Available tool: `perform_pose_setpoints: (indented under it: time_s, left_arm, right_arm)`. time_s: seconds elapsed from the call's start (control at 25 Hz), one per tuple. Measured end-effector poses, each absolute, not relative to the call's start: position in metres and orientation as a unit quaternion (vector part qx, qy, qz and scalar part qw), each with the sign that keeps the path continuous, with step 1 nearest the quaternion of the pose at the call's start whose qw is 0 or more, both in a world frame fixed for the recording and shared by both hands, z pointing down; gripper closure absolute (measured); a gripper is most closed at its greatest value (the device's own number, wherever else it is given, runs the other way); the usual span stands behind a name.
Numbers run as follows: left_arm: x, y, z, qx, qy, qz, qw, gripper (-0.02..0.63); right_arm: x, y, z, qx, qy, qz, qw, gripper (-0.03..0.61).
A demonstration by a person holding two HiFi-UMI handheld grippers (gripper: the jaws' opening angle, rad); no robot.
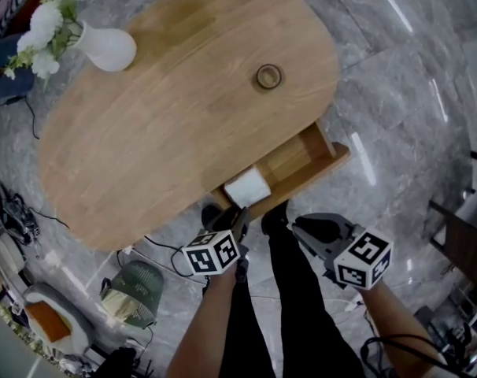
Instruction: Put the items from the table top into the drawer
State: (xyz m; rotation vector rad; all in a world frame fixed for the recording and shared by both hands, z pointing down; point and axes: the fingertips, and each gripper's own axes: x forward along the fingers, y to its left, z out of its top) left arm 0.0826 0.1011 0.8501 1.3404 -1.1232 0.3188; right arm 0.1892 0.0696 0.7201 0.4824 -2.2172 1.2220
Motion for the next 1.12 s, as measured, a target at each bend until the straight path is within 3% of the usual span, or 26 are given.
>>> perform_pose_setpoints:
  time_s: [0.16, 0.52, 1.12]
  left_arm:
    - [0.077, 0.108, 0.84, 0.597, -0.479, 0.147, 0.626, 0.476]
    - [0.066, 0.095, 0.789, 0.641, -0.47, 0.149, 0.588, 0.572]
    - [0.037, 0.093, 0.681, 0.677, -0.468, 0.13, 0.553, 0.612]
  right_arm:
    - [0.176, 0.071, 0.715, 0.178, -0.829, 0.451, 0.278, 0.514]
    - [0.149, 0.059, 0.683, 0.189, -0.84, 0.434, 0.267, 0.514]
    - [0.142, 0.063, 0.608, 0.222, -0.844, 0.411, 0.262, 0.515]
